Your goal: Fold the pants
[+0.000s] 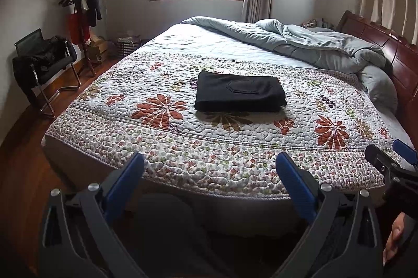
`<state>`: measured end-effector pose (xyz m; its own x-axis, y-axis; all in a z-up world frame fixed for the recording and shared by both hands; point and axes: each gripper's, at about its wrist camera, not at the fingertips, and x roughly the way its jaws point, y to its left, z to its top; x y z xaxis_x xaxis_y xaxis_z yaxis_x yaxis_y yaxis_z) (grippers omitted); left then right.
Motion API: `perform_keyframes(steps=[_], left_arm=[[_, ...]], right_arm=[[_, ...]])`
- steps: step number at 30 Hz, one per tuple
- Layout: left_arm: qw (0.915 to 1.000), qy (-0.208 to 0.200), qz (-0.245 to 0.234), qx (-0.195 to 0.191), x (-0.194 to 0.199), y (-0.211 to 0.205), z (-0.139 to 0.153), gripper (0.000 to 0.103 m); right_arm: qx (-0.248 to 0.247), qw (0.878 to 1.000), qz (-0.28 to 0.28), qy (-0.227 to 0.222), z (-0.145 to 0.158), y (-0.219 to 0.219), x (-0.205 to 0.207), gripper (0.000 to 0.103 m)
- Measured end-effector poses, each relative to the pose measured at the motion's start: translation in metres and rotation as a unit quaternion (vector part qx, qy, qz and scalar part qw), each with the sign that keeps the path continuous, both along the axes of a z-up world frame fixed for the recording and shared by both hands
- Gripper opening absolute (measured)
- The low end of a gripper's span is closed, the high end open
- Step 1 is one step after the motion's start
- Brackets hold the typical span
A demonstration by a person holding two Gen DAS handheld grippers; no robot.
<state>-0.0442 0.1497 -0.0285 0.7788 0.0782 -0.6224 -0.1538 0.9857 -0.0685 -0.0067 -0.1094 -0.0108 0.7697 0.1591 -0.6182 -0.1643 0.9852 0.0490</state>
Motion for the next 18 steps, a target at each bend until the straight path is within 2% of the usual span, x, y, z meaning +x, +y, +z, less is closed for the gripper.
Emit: perform_keyframes(steps=[18], left_arm=[[1.0, -0.002, 0.001, 0.0, -0.0011, 0.0033, 0.0014, 0.1]], right_arm=[[-0.004, 1.0, 0.0, 0.0, -0.0015, 0.0014, 0.0028, 0.099]])
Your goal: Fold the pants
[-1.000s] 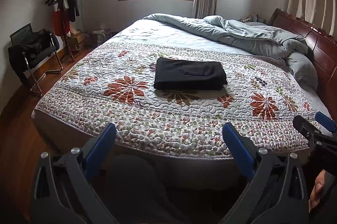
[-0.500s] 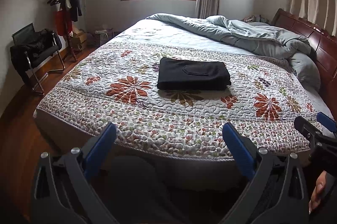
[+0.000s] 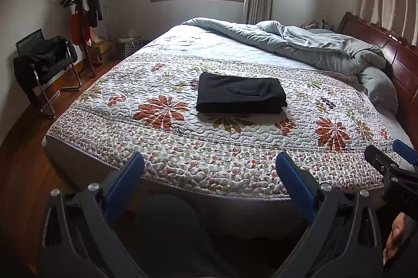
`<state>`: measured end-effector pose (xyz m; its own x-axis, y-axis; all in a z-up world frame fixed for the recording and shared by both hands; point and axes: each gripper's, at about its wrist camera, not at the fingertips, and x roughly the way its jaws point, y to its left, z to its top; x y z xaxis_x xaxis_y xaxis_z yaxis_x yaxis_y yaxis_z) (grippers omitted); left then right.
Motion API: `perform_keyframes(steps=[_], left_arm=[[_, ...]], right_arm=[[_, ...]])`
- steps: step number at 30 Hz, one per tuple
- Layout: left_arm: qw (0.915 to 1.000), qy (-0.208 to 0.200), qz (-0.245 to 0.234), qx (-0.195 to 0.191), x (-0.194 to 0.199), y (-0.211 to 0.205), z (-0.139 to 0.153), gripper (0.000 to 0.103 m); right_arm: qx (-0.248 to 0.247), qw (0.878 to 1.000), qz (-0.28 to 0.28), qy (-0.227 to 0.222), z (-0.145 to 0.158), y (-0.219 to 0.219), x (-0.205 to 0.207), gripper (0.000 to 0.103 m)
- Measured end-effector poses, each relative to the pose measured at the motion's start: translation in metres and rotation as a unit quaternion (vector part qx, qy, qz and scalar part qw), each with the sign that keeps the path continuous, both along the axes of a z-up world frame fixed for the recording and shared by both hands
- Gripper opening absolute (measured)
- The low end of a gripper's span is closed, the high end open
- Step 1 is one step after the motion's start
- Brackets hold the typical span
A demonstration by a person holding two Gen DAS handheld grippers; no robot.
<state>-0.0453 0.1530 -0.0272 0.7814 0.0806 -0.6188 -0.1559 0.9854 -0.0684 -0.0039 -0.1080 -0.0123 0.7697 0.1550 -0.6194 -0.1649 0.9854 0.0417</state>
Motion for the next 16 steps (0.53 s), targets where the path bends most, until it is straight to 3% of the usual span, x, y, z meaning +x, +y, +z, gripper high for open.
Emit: perform_keyframes(steps=[16], left_arm=[[1.0, -0.008, 0.003, 0.003, -0.0054, 0.0021, 0.0093, 0.1]], right_arm=[[-0.005, 1.0, -0.001, -0.007, 0.005, -0.003, -0.0021, 0.099]])
